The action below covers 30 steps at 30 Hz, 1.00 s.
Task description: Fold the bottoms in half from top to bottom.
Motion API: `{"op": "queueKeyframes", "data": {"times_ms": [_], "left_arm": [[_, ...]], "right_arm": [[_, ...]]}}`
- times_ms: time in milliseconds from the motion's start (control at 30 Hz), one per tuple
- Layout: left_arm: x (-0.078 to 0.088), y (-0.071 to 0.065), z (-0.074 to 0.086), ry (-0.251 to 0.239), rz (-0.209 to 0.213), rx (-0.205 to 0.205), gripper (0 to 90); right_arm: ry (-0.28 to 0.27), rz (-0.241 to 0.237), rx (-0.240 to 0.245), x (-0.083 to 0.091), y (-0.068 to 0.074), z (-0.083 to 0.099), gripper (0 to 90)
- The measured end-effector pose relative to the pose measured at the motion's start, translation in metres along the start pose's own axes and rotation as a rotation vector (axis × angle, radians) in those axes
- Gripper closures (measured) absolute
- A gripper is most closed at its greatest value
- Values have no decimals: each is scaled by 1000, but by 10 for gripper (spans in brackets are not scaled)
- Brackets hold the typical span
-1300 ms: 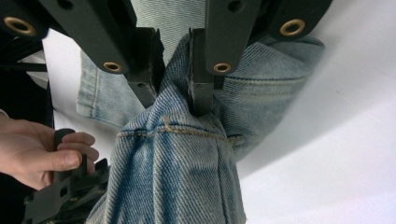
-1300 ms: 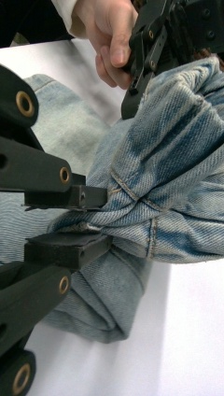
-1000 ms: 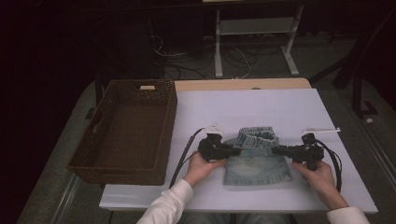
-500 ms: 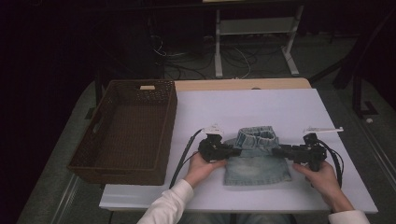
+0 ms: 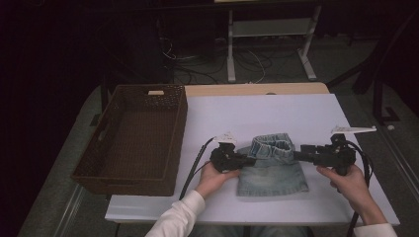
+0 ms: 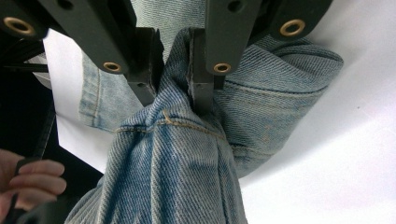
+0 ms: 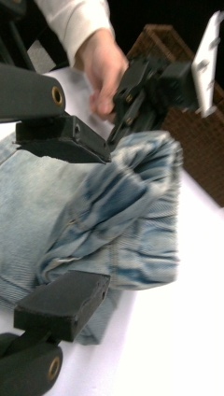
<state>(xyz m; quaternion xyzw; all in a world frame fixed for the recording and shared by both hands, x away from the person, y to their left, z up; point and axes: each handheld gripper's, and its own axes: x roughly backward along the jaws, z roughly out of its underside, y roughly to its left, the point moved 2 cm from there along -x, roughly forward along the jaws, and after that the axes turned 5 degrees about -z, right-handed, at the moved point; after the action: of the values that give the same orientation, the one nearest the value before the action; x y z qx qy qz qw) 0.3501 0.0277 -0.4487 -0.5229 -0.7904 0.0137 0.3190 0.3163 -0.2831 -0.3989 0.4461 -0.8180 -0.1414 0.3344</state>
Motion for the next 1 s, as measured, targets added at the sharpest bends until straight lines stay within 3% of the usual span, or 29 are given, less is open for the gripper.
{"op": "queueKeyframes", "data": {"times_ms": [100, 333, 433, 733, 1000], "left_arm": [[0, 0, 0, -1, 3, 4, 767], [0, 0, 1, -2, 4, 6, 767], [-1, 1, 1, -5, 12, 21, 767], [-1, 1, 1, -6, 10, 14, 767], [-1, 1, 1, -4, 8, 19, 767]], "right_arm": [[-13, -7, 11, 4, 0, -7, 335], [-29, 57, 37, 5, -12, -26, 335], [-37, 56, 35, 4, -19, -31, 339], [-22, 78, 33, -10, -42, -47, 366], [-4, 84, 31, -30, -63, -59, 454]]}}
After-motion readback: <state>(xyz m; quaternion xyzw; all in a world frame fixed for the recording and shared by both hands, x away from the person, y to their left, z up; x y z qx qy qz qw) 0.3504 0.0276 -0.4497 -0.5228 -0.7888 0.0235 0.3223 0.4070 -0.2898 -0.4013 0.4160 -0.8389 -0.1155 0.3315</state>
